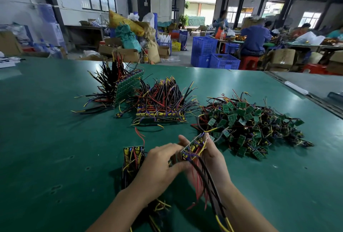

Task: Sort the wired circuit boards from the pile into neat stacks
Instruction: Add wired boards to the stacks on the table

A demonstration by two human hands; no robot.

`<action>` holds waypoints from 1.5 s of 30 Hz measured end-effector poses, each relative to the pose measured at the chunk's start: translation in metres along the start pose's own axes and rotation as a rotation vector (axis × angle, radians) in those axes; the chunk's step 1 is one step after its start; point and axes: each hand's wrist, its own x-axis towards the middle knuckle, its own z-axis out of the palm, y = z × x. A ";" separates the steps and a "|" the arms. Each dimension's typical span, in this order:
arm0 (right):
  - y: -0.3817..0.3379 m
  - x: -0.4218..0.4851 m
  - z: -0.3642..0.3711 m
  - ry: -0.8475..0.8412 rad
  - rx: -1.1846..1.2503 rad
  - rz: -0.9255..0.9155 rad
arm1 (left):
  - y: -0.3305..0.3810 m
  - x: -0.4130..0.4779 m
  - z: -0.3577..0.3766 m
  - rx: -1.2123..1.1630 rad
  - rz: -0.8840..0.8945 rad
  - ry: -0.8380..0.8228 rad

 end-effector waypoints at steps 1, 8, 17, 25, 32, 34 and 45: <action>0.000 0.000 -0.001 0.007 -0.025 -0.018 | 0.000 0.000 0.000 -0.013 0.004 0.010; -0.010 -0.003 -0.006 -0.068 -0.208 -0.165 | -0.005 -0.004 -0.006 -0.033 0.004 0.015; -0.007 0.001 -0.014 -0.065 -0.403 -0.295 | -0.001 -0.004 -0.015 -0.114 -0.097 0.006; -0.004 0.004 -0.019 -0.038 -0.459 -0.335 | -0.006 -0.001 -0.019 -0.315 -0.204 -0.075; -0.004 0.004 -0.021 -0.084 -0.481 -0.398 | -0.008 -0.002 -0.017 -0.318 -0.190 -0.061; -0.003 0.006 -0.023 -0.068 -0.530 -0.407 | -0.008 -0.003 -0.015 -0.284 -0.200 -0.033; -0.011 0.002 -0.023 -0.168 -0.700 -0.319 | -0.004 -0.005 -0.015 -0.358 -0.148 0.007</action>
